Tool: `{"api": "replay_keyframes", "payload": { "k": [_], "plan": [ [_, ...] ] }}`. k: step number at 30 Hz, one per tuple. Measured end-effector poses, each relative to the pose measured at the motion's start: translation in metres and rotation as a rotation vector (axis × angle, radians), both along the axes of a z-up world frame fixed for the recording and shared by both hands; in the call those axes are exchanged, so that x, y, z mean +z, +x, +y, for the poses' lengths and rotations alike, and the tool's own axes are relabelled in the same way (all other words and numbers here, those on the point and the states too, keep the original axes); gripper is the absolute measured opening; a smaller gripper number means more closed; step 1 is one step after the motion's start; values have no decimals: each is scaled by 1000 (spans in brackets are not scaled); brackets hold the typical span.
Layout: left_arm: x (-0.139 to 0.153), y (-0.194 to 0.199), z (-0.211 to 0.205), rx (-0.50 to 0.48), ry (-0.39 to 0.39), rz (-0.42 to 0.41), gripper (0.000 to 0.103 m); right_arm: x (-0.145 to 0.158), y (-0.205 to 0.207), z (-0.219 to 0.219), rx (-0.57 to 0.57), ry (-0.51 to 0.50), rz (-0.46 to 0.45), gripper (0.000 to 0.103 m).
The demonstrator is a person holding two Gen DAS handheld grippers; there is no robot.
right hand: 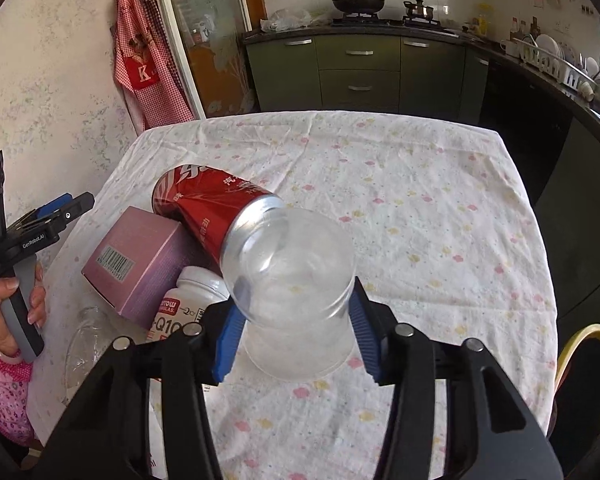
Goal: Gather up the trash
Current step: 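Grasp the clear plastic cup with the right gripper, then carry the clear cup over the yellow bin and release it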
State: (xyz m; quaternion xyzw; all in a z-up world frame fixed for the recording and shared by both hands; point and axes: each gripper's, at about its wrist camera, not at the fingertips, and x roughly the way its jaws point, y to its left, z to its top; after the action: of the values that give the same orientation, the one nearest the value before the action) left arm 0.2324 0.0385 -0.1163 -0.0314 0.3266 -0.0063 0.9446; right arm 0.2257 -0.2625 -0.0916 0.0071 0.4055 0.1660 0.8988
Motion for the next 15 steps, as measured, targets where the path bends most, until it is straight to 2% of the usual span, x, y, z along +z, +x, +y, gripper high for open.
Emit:
{"api": "replay_keyframes", "payload": {
  "k": [8,11,15],
  "plan": [
    [0,-1,-2,1,7,-2,96,32,-40,-30,-45,32,-75,47],
    [-1,0,-1,3,3,2,96,46,-62,-65,-125,42,-112,47],
    [-1,-1,-2,2,4,-1,96,49,-90,-128,-303,14,-127,48]
  ]
}}
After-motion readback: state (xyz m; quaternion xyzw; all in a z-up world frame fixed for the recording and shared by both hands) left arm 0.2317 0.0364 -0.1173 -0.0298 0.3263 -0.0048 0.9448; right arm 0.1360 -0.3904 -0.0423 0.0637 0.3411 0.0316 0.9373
